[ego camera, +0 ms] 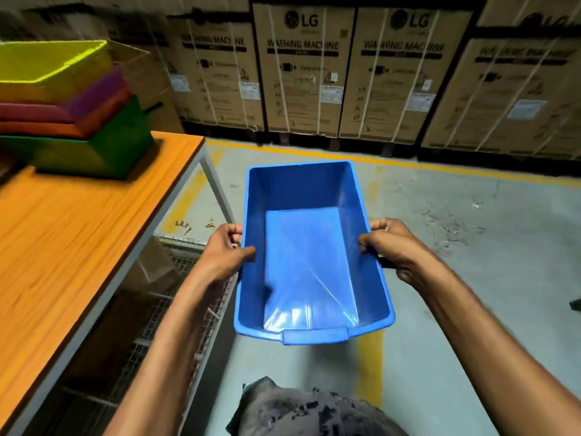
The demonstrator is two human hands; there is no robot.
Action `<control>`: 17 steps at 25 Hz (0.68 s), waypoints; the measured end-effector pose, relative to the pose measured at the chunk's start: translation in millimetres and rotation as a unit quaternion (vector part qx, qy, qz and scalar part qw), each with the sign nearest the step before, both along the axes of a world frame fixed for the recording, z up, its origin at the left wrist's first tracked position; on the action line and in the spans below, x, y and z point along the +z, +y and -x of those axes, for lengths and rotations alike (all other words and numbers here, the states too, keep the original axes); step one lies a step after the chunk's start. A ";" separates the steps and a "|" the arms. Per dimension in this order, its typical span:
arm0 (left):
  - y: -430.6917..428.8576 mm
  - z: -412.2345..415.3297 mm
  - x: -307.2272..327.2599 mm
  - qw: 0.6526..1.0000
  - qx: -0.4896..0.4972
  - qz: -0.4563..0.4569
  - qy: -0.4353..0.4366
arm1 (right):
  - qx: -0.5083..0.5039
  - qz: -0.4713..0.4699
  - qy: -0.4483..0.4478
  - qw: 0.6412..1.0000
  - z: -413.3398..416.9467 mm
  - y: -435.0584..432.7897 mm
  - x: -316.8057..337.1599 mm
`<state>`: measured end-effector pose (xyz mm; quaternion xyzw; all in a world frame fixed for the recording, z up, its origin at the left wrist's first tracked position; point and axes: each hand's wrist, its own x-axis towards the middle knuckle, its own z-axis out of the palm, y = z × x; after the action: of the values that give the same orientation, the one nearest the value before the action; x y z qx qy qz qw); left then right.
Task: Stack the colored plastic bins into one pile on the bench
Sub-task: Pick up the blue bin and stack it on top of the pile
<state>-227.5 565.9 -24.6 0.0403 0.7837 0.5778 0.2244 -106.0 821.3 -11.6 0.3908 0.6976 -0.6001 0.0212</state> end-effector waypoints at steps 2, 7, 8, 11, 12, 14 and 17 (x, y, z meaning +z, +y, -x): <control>16.3 28.1 -0.2 1.000 0.015 0.007 -0.014 | 0.022 -0.012 -0.011 1.000 36.1 21.5 0.9; 43.7 99.3 -16.7 0.992 0.094 -0.014 0.085 | 0.048 -0.042 0.101 0.993 119.1 44.3 -13.4; 48.8 112.9 -18.8 0.987 0.108 -0.012 0.118 | 0.039 -0.058 0.119 0.990 136.0 44.5 -16.2; 63.6 153.5 -12.8 0.971 0.140 -0.015 0.193 | 0.012 -0.106 0.153 0.983 189.6 49.3 -17.4; 68.7 166.3 -7.8 0.968 0.144 -0.011 0.204 | 0.007 -0.105 0.163 0.981 205.3 52.7 -16.4; 76.5 194.1 1.9 0.963 0.150 -0.007 0.222 | 0.005 -0.106 0.178 0.978 234.8 58.4 -6.7; 83.8 228.5 13.1 0.956 0.170 -0.008 0.238 | 0.011 -0.095 0.198 0.975 276.8 67.7 9.5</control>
<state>-455.9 649.8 -11.5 0.0441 0.8050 0.5875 -0.0704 -382.8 889.0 -2.0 0.2564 0.7462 -0.5962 -0.1482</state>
